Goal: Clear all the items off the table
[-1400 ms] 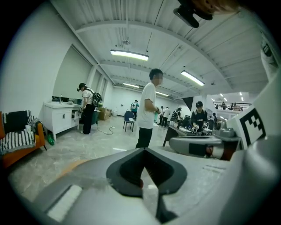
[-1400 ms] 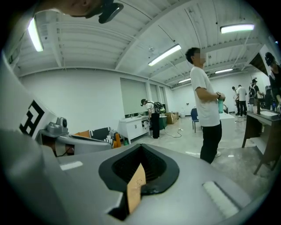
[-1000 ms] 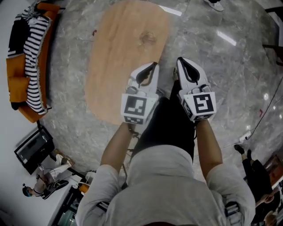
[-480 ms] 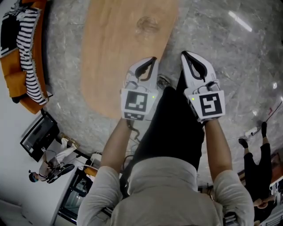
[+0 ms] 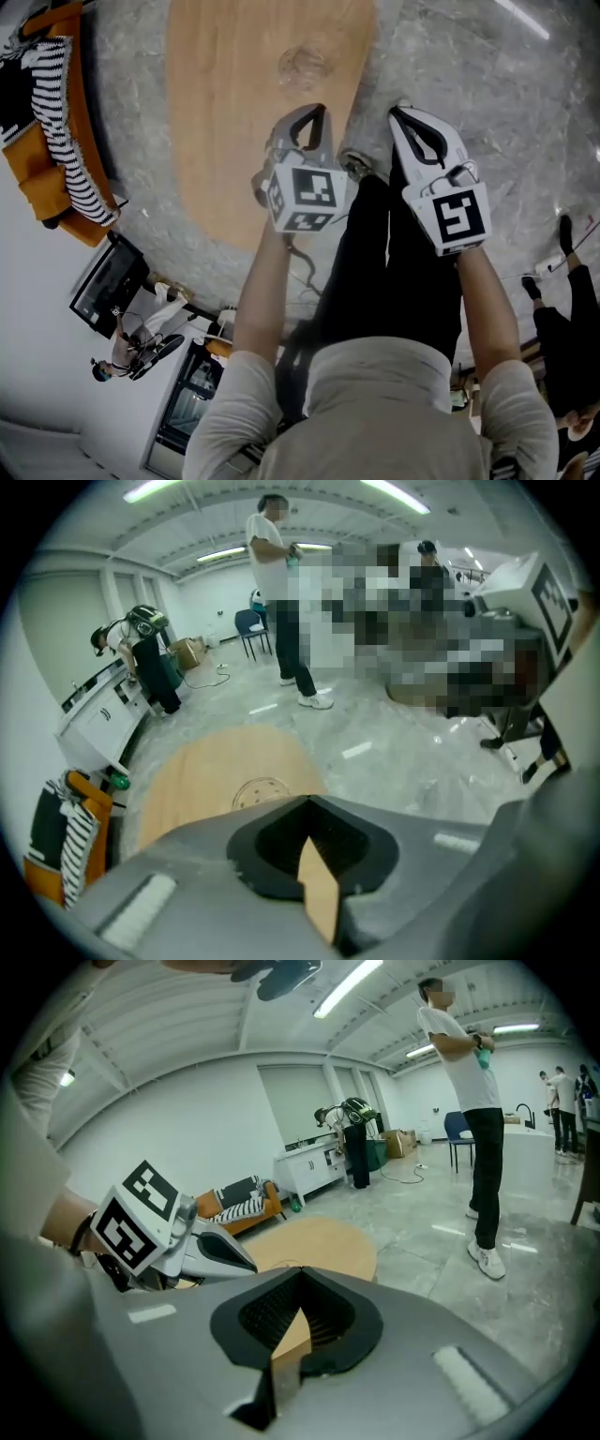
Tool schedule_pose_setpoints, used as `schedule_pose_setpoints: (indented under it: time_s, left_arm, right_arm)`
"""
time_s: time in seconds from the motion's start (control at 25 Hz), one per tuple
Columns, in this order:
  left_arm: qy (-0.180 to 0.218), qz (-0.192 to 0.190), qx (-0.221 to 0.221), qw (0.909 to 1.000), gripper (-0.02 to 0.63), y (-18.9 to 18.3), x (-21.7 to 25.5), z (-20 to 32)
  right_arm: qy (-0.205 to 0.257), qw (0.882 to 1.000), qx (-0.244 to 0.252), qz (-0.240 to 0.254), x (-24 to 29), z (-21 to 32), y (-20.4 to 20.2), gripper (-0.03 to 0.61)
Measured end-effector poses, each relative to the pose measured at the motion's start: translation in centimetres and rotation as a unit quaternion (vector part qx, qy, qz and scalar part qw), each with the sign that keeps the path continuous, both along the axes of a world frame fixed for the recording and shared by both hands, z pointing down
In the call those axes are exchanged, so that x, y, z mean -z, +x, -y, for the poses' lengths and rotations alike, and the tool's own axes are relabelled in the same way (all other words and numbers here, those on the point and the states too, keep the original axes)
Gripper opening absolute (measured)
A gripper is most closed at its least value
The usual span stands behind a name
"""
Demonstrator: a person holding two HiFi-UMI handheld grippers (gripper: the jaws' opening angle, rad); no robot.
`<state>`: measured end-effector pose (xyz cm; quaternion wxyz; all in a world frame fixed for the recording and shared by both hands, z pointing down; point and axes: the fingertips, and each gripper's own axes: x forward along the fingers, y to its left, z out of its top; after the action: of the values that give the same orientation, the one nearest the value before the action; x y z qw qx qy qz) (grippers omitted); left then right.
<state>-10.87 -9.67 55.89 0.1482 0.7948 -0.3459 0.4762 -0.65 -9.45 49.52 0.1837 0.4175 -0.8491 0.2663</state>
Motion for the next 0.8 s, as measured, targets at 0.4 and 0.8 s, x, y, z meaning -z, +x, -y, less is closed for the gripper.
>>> schedule_pose_setpoints:
  time_s: [0.4, 0.8]
  left_arm:
    - [-0.067, 0.102, -0.046, 0.9915, 0.021, -0.6, -6.0, 1.2]
    - [-0.117, 0.152, -0.089, 0.9774, 0.055, -1.4, -8.6, 1.6]
  right_arm:
    - [-0.032, 0.999, 0.016, 0.008, -2.8, 2.6, 1.2, 0.006]
    - [-0.044, 0.999, 0.014, 0.014, -3.1, 3.8, 1.5, 0.006]
